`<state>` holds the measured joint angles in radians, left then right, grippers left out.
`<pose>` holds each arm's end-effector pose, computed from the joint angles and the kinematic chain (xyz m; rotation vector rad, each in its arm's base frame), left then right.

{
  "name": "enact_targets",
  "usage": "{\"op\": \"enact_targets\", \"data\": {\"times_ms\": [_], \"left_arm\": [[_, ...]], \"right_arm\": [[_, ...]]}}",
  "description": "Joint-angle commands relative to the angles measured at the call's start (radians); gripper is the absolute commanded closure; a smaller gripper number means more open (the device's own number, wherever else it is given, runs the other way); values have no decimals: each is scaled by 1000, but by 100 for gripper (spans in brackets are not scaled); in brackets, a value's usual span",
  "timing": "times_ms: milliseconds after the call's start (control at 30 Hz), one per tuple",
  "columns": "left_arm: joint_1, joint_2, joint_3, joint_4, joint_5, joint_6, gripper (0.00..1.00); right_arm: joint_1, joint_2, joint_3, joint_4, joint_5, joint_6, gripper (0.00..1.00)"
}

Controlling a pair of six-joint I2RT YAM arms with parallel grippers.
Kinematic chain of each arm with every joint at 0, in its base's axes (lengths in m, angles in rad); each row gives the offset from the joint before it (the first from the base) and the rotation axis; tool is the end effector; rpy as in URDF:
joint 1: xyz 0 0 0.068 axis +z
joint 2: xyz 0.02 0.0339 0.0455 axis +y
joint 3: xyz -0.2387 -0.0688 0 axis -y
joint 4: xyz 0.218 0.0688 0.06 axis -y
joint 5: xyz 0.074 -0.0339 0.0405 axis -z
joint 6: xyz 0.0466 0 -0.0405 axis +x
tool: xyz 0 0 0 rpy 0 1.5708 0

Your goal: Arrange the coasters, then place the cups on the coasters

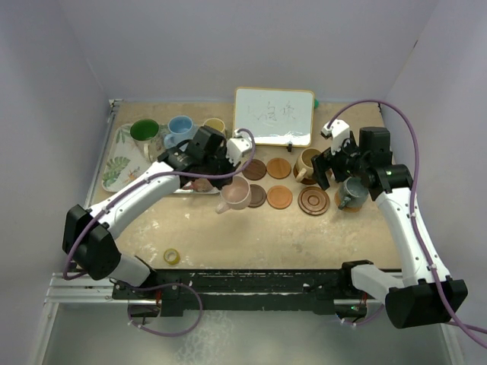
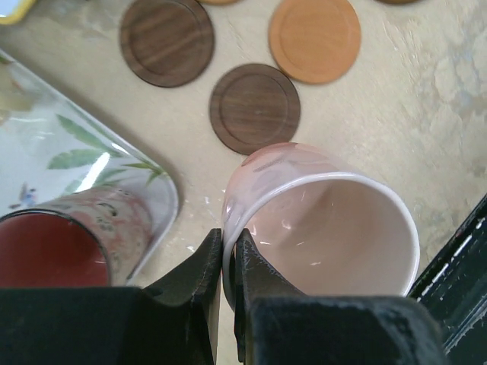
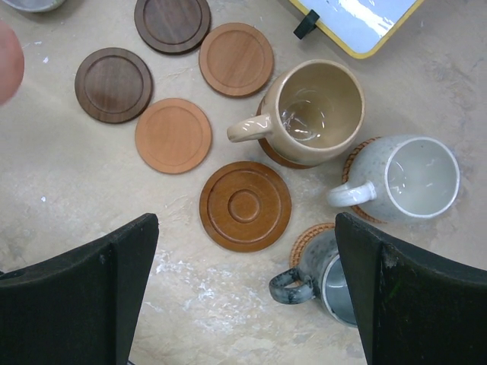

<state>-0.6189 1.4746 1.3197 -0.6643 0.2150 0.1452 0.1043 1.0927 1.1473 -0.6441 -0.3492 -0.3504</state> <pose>0.2413 -0.1841 0.2894 0.9968 2.2048 -0.4774 0.2196 0.0390 0.3318 -0.6724 2.0202 0.2321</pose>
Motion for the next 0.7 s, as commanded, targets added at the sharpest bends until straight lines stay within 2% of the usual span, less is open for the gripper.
{"op": "enact_targets", "data": {"times_ms": [0,367,667], "left_arm": [[-42,-60,-63,139,-15,-35,97],[-103,6,-193,165,17,-57,97],[-114,62,-206,183,3,-101,97]], "right_arm": [[-4,-8,-6,43,28,2,0],[-12,-5,-14,46,29,-16,0],[-15,10,-14,40,20,-18,0]]}}
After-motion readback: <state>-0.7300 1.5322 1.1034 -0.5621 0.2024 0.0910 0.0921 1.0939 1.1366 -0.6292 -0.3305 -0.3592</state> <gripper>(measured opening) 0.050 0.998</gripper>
